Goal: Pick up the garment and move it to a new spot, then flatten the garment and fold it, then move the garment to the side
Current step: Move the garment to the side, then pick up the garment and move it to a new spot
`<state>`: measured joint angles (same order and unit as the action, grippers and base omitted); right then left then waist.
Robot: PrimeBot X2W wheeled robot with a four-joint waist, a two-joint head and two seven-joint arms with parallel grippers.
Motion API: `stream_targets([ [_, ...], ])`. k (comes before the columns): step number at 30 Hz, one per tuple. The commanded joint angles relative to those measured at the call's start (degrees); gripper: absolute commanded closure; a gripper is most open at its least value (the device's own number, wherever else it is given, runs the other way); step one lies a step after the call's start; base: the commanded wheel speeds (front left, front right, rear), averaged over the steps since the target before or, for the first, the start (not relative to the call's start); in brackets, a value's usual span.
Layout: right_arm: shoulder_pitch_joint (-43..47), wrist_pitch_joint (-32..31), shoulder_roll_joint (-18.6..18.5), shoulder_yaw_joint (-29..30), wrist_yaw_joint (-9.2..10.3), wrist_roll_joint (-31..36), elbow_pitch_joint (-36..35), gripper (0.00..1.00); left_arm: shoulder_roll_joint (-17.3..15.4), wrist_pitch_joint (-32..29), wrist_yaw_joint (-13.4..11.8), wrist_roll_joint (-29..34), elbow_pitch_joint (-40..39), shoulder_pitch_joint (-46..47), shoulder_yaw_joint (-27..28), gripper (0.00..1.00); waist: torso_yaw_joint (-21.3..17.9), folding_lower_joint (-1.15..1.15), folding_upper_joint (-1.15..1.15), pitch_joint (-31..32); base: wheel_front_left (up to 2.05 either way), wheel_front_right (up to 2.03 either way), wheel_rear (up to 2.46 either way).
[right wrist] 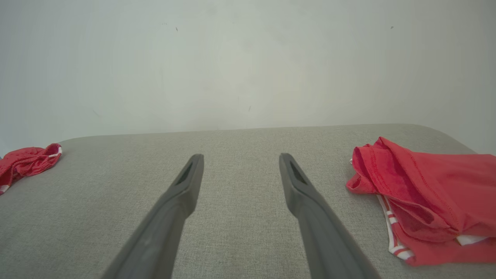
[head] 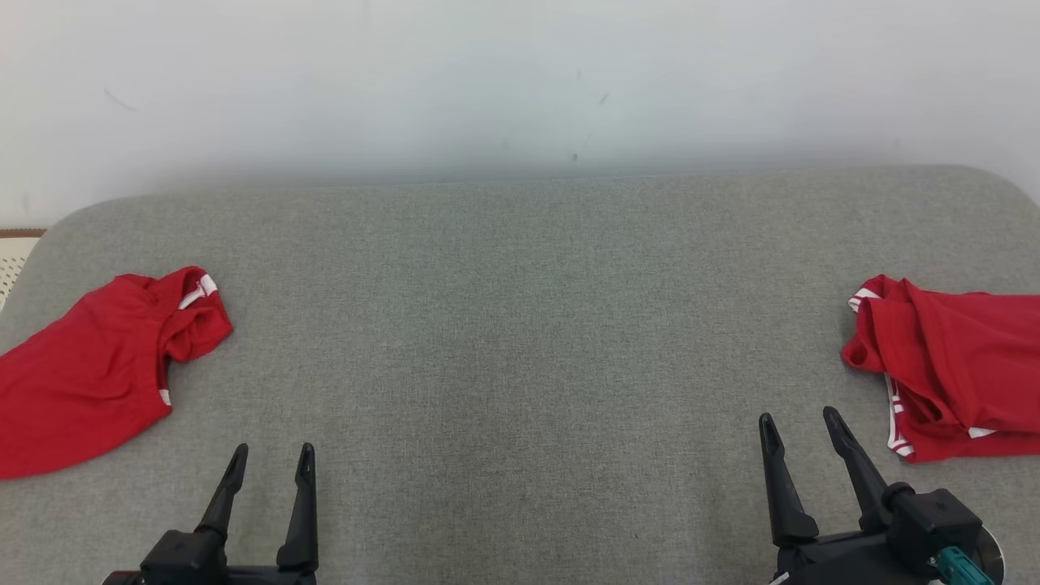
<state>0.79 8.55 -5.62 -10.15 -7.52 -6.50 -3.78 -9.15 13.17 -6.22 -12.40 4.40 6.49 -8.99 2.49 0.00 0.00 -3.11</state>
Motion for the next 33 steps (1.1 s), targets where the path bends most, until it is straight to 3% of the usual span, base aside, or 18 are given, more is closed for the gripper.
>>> stream_targets([
  [1, 0.8, -0.1, 0.3, 0.0, 0.06, 0.2, -0.4, 0.00, -0.4, 0.2, -0.4, -0.5, 0.2, 0.3, 0.3, 0.00, -0.1, 0.00, 0.00, 0.0, 0.00, 0.00, 0.00],
  [23, 1.7, -0.3, 1.1, 1.1, 0.06, 0.0, -2.1, 0.00, -0.5, 0.4, -0.9, -1.3, 1.4, 1.2, -0.5, 0.00, 0.0, 0.00, 0.00, 0.7, 0.00, 0.00, 0.00],
  [33, 3.3, -1.3, 1.1, 0.4, 0.06, 0.3, -5.5, 0.00, -0.4, 0.8, -1.9, -1.9, 0.6, 0.8, 0.1, 0.00, 9.5, 0.00, 0.00, 1.5, 0.00, 0.00, 0.00],
])
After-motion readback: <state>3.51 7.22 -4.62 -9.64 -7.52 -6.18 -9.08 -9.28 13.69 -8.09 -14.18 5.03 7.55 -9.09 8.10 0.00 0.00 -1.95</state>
